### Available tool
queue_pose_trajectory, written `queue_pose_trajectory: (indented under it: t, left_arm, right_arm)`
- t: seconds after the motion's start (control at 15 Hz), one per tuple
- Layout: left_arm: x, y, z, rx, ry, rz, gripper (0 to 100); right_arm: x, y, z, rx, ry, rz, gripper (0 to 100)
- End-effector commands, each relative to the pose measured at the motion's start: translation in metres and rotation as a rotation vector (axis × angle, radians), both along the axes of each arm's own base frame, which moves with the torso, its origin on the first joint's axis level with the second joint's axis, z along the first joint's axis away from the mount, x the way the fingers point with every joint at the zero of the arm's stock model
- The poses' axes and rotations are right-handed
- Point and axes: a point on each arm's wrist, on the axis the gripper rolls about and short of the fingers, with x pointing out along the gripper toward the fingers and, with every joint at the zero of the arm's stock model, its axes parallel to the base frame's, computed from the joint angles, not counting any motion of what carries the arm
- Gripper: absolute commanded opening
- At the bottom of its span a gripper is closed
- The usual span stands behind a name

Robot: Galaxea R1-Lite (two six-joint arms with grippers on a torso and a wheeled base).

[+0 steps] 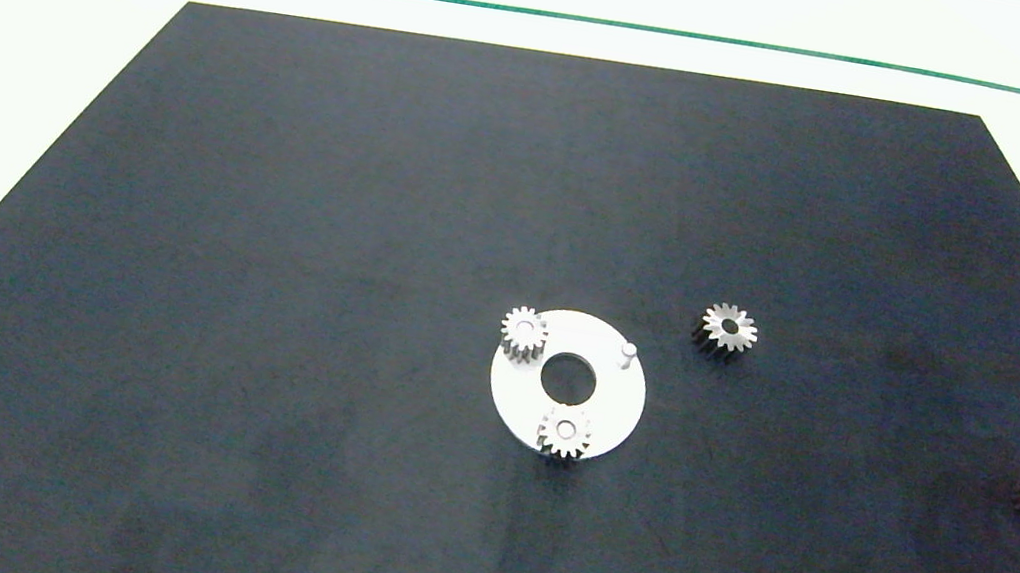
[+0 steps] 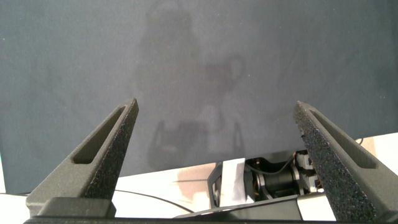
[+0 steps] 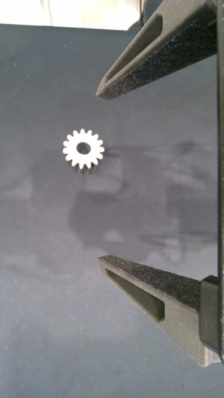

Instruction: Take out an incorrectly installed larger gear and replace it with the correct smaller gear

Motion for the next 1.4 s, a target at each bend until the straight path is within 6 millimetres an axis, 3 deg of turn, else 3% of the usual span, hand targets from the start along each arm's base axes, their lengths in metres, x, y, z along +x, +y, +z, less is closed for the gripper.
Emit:
queue_pose_trajectory:
  t: [0.07,0.53,0.8,1.0,1.4]
  left_arm:
    - [-0.003,0.001,-0.002,0.003,0.007,0.002,100]
    - [-0.002,0.000,-0.003,0.003,0.015,0.002,100]
    - [-0.002,0.000,-0.004,0.003,0.018,0.002,100]
    - [-0.002,0.000,-0.004,0.005,0.017,0.002,100]
    - [-0.002,0.000,-0.007,0.006,0.023,0.002,100]
  right_arm:
    - [-0.003,-0.015,-0.017,0.024,-0.005,-0.059,100]
    - [0.007,-0.049,-0.039,0.099,-0.039,-0.115,100]
    - [0.023,-0.065,-0.056,0.161,-0.075,-0.165,100]
    - [0.025,-0.068,-0.070,0.178,-0.086,-0.145,100]
    - [0.026,-0.068,-0.072,0.207,-0.097,-0.093,100]
